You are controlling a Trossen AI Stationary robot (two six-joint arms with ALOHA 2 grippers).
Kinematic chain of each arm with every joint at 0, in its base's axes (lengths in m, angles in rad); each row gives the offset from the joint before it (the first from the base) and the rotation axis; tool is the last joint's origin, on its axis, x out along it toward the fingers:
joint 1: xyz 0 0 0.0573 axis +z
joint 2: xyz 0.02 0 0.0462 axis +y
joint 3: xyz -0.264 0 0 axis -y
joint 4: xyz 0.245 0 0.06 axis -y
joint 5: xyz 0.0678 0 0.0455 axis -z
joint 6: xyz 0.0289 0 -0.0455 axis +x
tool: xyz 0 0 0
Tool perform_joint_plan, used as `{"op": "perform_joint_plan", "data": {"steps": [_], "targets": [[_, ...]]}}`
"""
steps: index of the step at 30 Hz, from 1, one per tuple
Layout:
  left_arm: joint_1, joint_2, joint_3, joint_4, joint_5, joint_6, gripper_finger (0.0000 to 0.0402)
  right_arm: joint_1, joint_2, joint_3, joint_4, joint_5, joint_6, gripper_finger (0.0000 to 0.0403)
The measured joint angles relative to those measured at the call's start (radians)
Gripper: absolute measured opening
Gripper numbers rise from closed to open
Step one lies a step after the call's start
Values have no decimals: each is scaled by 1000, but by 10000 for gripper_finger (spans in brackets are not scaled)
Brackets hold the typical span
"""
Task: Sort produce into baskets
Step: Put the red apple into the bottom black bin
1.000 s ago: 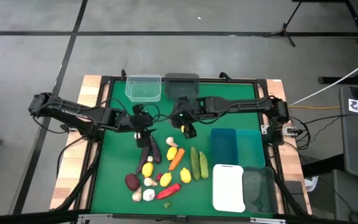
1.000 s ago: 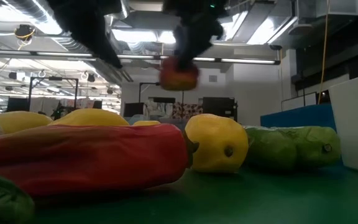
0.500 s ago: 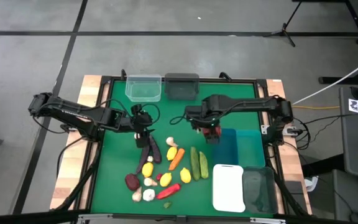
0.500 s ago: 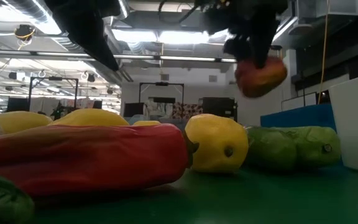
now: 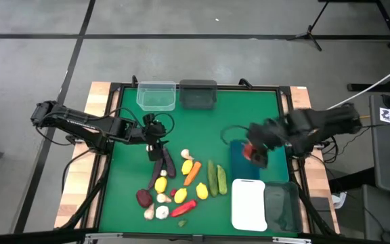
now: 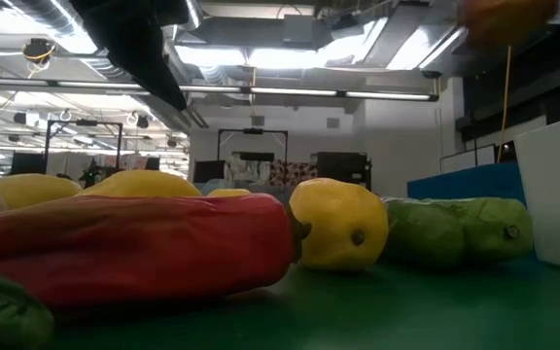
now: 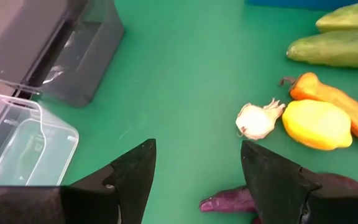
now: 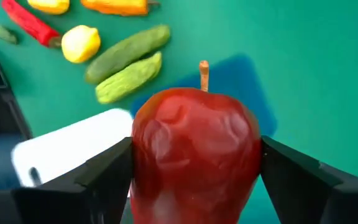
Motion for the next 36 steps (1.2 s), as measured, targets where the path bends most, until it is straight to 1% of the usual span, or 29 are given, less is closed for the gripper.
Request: {"op": "perform_joint_plan", "data": {"steps": [3, 7, 11, 14, 17, 21, 24, 26, 28, 31, 36], "targets": [[0, 0, 0, 24, 0, 1, 233, 177, -32, -84, 1, 49, 262, 308], [2, 0, 0, 56, 0, 1, 233, 366, -31, -182, 11, 42, 569, 308], [2, 0, 0, 59, 0, 0, 233, 506, -29, -281, 94, 14, 847, 308], [3, 0, 0, 59, 0, 0, 233, 601, -28, -334, 153, 15, 1017, 308], [3, 0, 0, 58, 0, -6, 233, 670, -28, -386, 225, 14, 1150, 308], [3, 0, 0, 57, 0, -17, 233, 721, -28, -459, 332, 10, 1230, 308], [3, 0, 0, 55, 0, -18, 233, 730, -28, -507, 383, -40, 1250, 308], [3, 0, 0, 55, 0, -18, 233, 729, -28, -528, 405, -77, 1248, 308], [3, 0, 0, 55, 0, -18, 233, 729, -28, -541, 405, -91, 1225, 308], [3, 0, 0, 54, 0, -17, 233, 729, -28, -545, 409, -92, 1174, 308], [3, 0, 0, 50, 0, -17, 233, 729, -28, -545, 408, -91, 1172, 310]]}}
